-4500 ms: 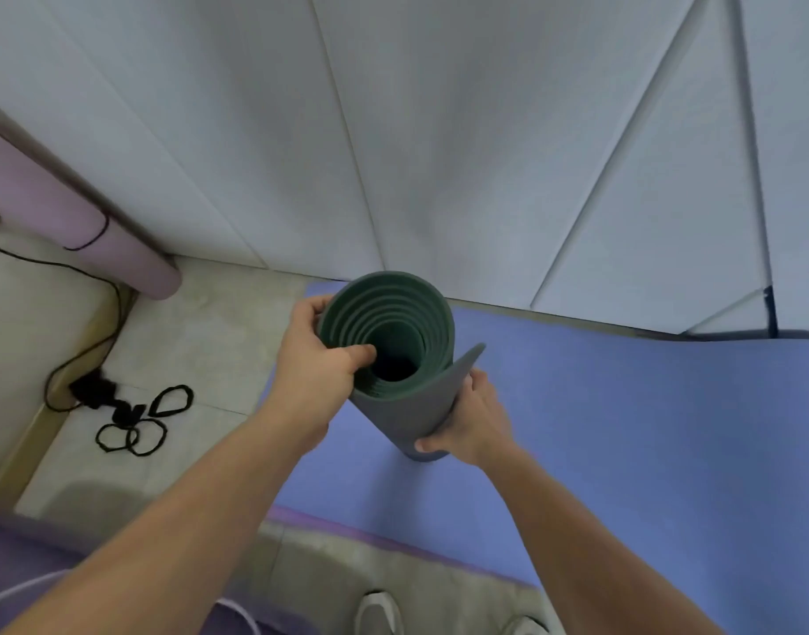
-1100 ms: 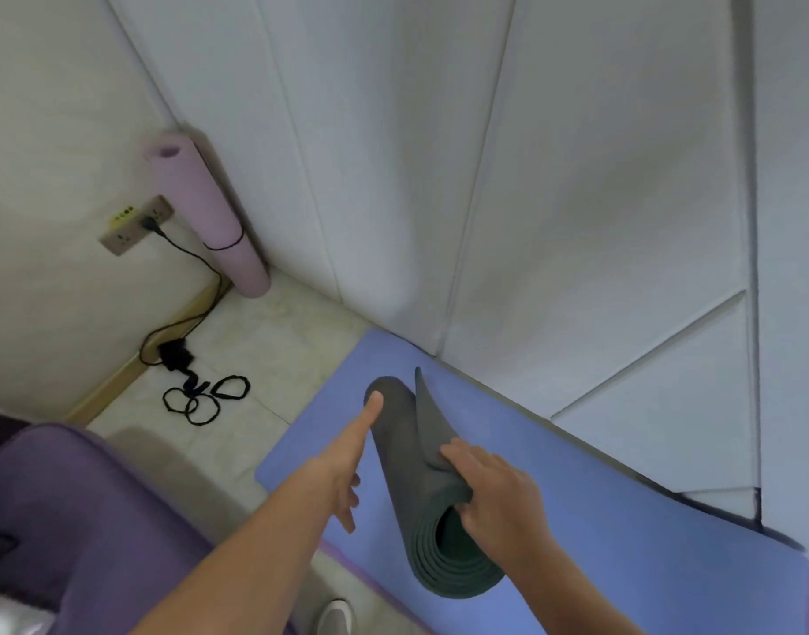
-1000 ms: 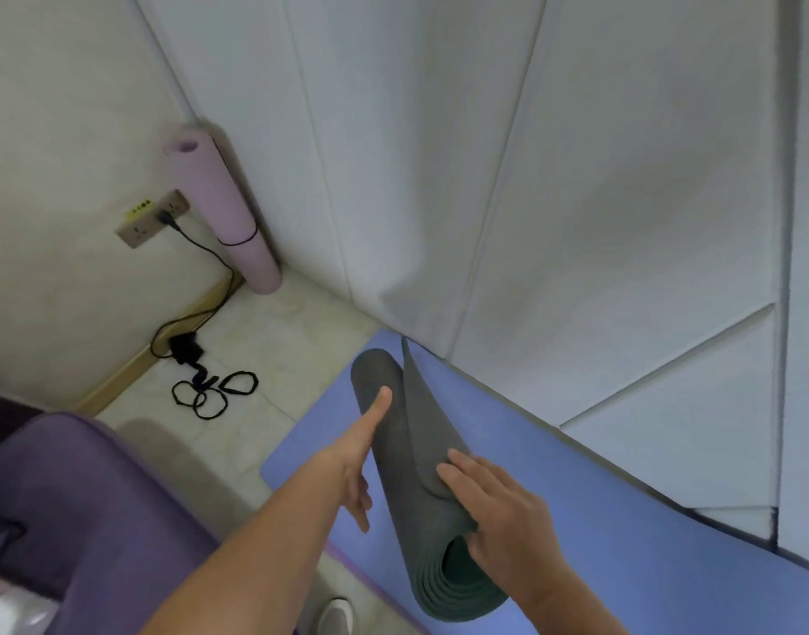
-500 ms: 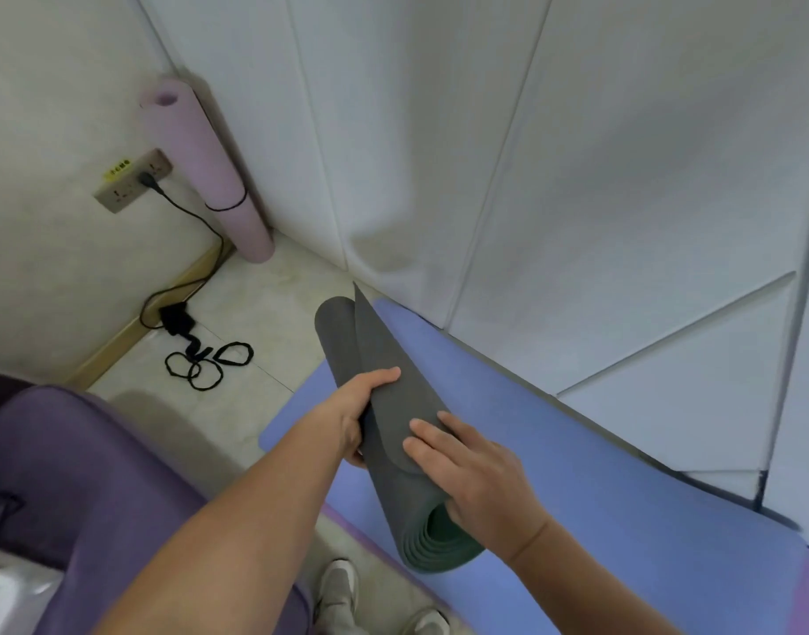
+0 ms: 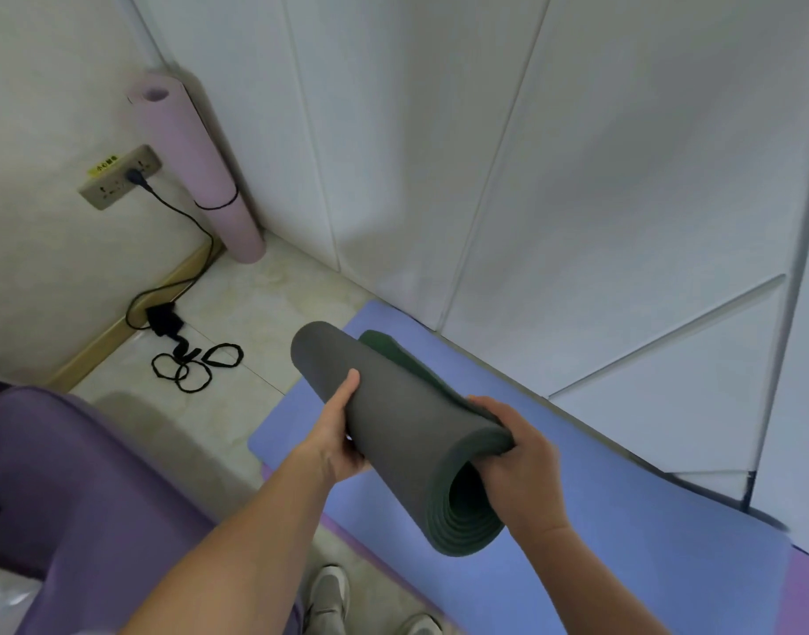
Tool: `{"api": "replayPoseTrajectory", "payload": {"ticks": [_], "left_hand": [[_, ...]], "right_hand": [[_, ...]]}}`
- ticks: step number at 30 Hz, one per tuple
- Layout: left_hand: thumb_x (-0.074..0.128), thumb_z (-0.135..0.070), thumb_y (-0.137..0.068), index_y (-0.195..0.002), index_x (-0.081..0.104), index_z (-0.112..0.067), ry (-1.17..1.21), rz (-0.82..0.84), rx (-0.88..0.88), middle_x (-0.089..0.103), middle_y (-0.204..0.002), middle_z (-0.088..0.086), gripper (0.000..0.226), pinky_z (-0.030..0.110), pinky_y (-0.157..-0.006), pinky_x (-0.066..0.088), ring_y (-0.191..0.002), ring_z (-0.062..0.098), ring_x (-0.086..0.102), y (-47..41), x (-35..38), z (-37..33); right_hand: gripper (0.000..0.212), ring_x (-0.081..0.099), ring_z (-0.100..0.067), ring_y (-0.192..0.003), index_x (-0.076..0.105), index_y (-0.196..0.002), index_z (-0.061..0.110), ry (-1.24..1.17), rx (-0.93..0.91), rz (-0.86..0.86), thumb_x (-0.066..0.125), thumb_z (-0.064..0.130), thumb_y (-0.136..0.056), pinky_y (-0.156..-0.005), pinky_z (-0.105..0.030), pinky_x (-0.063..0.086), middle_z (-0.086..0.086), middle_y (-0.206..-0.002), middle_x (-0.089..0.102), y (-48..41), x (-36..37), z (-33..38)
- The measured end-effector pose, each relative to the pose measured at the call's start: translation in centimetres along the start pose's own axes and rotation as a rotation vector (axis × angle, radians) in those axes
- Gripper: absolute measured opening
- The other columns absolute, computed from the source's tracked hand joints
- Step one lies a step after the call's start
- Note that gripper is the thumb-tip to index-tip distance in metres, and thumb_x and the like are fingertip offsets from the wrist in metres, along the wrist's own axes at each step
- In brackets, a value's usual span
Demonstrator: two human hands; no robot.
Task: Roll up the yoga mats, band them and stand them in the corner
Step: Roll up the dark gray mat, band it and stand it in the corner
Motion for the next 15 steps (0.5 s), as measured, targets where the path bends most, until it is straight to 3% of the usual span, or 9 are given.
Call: {"api": "replayPoseTrajectory", "payload": {"ticks": [3, 10, 15], "left_hand": [[0.09, -0.064, -0.053, -0.13, 0.059, -0.016, 0.047, 0.028, 0.052, 0.07, -0.122, 0.012, 0.095, 0.057, -0.085, 0.056, -0.109, 0.036, 0.069, -0.5, 0.2, -0.7], [0.075, -0.076, -0.062, -0.126, 0.066, -0.02, 0.111, 0.058, 0.238, 0.074, -0.116, 0.005, 0.085, 0.051, -0.099, 0.052, -0.109, 0.028, 0.07, -0.7, 0.3, -3.1], [0.066, -0.083, -0.067, -0.126, 0.066, -0.022, 0.129, 0.053, 0.33, 0.074, -0.116, 0.002, 0.085, 0.045, -0.097, 0.054, -0.11, 0.024, 0.069, -0.1, -0.1, -4.3]], "right_hand": [[0.057, 0.068, 0.0, -0.084, 0.072, -0.099, 0.037, -0.194, 0.166, -0.026, 0.065, -0.014, -0.075, -0.071, -0.013, 0.052, 0.019, -0.088, 0.074, 0.1, -0.7, -0.6], [0.047, 0.068, -0.019, -0.064, 0.076, -0.075, 0.018, -0.542, 0.422, -0.071, 0.057, -0.024, -0.078, -0.057, -0.031, 0.056, -0.003, -0.07, 0.073, 0.1, -1.5, -1.8], [0.022, 0.066, -0.027, -0.055, 0.066, -0.083, -0.005, -0.642, 0.598, -0.088, 0.052, -0.021, -0.084, -0.046, -0.032, 0.054, -0.013, -0.063, 0.068, 1.1, -1.7, -3.8]]}}
Point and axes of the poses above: each hand's wrist, its own y-axis away from the middle knuckle, its own x-axis out of the palm, z = x × y, the point moved 3 cm from there along -y, towards the middle knuckle
